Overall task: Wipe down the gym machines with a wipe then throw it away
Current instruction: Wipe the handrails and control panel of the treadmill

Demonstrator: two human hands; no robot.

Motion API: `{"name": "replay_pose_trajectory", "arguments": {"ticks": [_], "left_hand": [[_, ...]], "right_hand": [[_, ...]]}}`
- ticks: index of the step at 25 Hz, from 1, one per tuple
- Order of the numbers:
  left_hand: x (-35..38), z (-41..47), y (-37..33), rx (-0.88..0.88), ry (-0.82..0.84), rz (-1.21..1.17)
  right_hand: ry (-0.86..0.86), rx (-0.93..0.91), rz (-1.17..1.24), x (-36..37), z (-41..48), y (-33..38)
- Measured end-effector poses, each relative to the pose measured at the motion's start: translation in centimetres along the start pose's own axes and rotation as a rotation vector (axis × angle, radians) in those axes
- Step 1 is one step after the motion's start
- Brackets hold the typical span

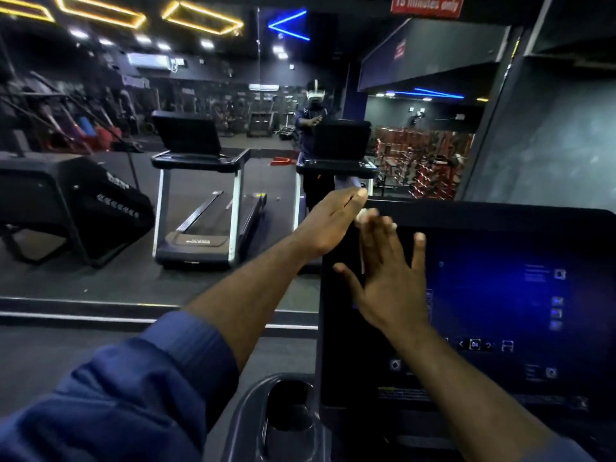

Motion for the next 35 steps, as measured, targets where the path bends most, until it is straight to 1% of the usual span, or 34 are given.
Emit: {"name": "replay_pose_trajectory", "arguments": {"ticks": [1,3,4,7,9,10,12,14,16,20,26,29,31,34,35], "left_hand": [[0.2,0.5,0.1,0.013,0.018,0.003],[0.3,1.2,0.7,0.009,0.046,0.023],[0.3,1.4,0.9,0.0,0.05,0.076],[0.1,1.6,1.5,-0.057,0.04,0.407],[0.0,1.5,1.5,-0.062,0.031,0.55],[0.1,1.3,1.2,-0.053,0.032,0.595],[0.3,1.1,0.8,-0.004,0.046,0.7],[1.2,0.9,0.5,0.093,0.084,0.852],[2.8,0.9,0.0,0.177,0.127,0.971],[5.6,2.2,-1.0,0.206,0.178,1.011],[9.2,4.8,-1.6,0.167,0.225,1.12],[10.8,5.5,-1.6,0.158,0.248,1.173],[12.0,6.0,-1.7,0.152,0.254,1.184],[14.2,6.8,-1.9,0.147,0.281,1.207],[14.7,7.0,-1.9,0.141,0.286,1.213]], "right_hand": [[0.015,0.039,0.025,-0.1,-0.1,-1.0],[0.008,-0.013,-0.024,-0.1,-0.5,-0.8],[0.018,-0.029,-0.038,0.0,-0.6,-0.7],[0.033,0.041,0.008,0.0,-0.9,-1.6],[0.036,0.022,-0.031,0.1,-1.0,-1.9],[0.038,0.046,-0.036,0.0,-0.9,-2.3],[0.043,0.099,-0.02,0.2,-1.2,-3.4],[0.056,0.058,-0.056,0.5,-1.5,-4.1],[0.063,0.071,-0.079,0.5,-1.7,-5.2],[0.072,0.068,-0.06,0.6,-1.8,-7.4],[0.074,0.134,-0.037,0.7,-2.7,-12.5],[0.057,0.113,-0.066,0.7,-3.0,-14.5],[0.066,0.162,-0.044,0.8,-3.4,-16.4],[0.073,0.128,-0.052,1.6,-4.3,-18.5],[0.074,0.143,-0.051,1.6,-4.3,-19.3]]}}
Point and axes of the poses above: each hand's wrist, its own z-axis towards the middle knuckle, its own x-axis out of the palm, y = z × x, the point moved 8 cm from there along z, towards the middle knuckle, and after that the axes turned 13 degrees about -z, right-handed, at the moved point
